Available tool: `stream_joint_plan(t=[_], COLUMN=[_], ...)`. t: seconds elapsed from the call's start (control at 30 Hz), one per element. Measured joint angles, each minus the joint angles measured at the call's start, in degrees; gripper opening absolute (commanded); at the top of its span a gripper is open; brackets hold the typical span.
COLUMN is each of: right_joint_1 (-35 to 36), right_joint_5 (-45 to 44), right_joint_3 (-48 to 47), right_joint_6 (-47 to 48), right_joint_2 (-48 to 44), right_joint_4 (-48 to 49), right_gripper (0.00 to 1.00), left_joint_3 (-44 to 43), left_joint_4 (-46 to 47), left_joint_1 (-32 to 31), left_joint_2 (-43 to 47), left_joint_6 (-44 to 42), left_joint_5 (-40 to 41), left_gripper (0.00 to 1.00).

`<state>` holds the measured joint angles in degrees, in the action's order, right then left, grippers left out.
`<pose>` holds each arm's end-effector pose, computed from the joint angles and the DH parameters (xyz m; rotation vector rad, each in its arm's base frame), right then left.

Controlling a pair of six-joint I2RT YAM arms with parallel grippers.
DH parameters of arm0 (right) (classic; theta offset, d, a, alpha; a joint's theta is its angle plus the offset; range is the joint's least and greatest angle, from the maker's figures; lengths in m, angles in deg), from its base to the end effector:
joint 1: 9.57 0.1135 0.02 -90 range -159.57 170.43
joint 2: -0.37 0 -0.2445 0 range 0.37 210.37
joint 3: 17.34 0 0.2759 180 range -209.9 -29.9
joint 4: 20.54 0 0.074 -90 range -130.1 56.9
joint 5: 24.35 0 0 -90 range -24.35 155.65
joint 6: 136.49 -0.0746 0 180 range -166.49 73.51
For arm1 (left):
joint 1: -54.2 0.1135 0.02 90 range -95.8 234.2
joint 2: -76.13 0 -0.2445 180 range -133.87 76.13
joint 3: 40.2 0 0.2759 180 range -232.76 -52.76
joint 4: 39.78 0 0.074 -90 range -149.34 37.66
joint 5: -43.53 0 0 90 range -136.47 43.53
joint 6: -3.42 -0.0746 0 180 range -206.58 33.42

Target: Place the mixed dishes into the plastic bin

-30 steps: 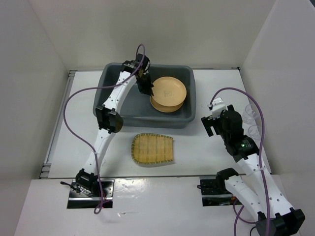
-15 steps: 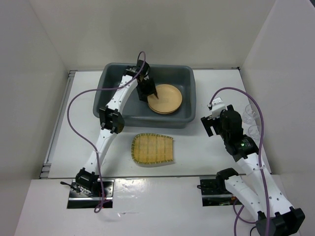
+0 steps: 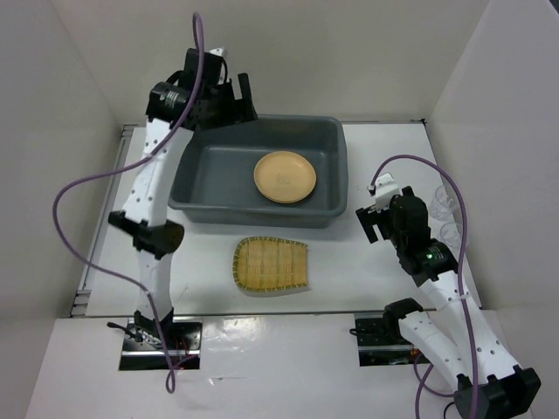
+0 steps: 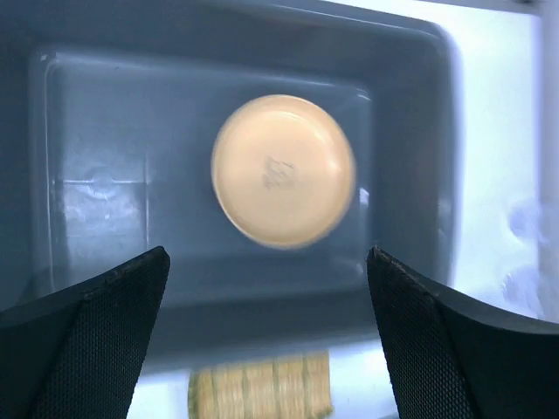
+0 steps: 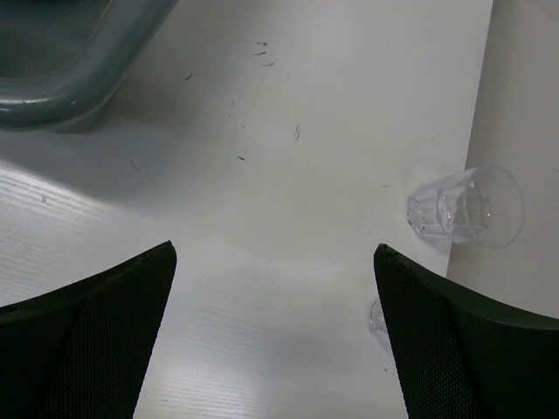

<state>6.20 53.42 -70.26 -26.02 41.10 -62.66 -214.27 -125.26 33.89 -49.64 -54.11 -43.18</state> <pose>0.2273 0.0478 0.2580 -0.5264 2.0244 -0.2730 0.4373 -0.1573 0.4281 -0.2708 2.2386 -0.4397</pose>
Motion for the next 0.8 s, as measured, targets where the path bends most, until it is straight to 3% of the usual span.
stream_joint_plan(t=[0.07, 0.13, 0.2, 0.27, 0.33, 0.4, 0.53, 0.63, 0.8], right_joint_1=[0.17, 0.39, 0.61, 0.63, 0.68, 0.74, 0.74, 0.98, 1.14], right_joint_5=[0.0, -0.02, 0.02, 0.02, 0.02, -0.02, 0.24, 0.46, 0.61], right_joint_3=[0.0, 0.0, 0.0, 0.0, 0.02, 0.02, 0.02, 0.02, 0.07], right_joint_6=[0.0, 0.0, 0.02, 0.0, 0.02, 0.02, 0.09, 0.11, 0.11], right_joint_2=[-0.02, -0.09, -0.35, -0.9, -1.33, -1.57, -1.64, -1.62, -1.62], right_joint_4=[0.02, 0.0, -0.02, 0.02, 0.0, 0.04, 0.09, 0.09, 0.09], right_gripper=[0.98, 0.98, 0.98, 0.98, 0.98, 0.98, 0.98, 0.98, 0.98], left_joint_3=[7.1, 22.18, 40.96, 66.12, 85.92, 99.58, 114.4, 118.99, 125.39], left_joint_4=[1.38, 5.18, 12.09, 21.64, 24.37, 25.05, 28.92, 32.26, 40.54], left_joint_1=[-3.45, -9.88, -15.52, -18.95, -18.51, -16.92, -16.26, -17.16, -17.25], left_joint_2=[8.87, 18.93, 28.28, 39.01, 47.82, 56.19, 75.87, 86.29, 85.4], left_joint_6=[-1.09, -1.05, -0.66, 1.27, 4.26, 6.93, 11.74, 15.3, 19.34], left_joint_5=[1.49, 3.15, 1.38, -2.51, -4.96, -5.7, -6.03, -5.99, -7.48], left_gripper=[1.0, 1.0, 1.0, 1.0, 1.0, 1.0, 1.0, 1.0, 1.0])
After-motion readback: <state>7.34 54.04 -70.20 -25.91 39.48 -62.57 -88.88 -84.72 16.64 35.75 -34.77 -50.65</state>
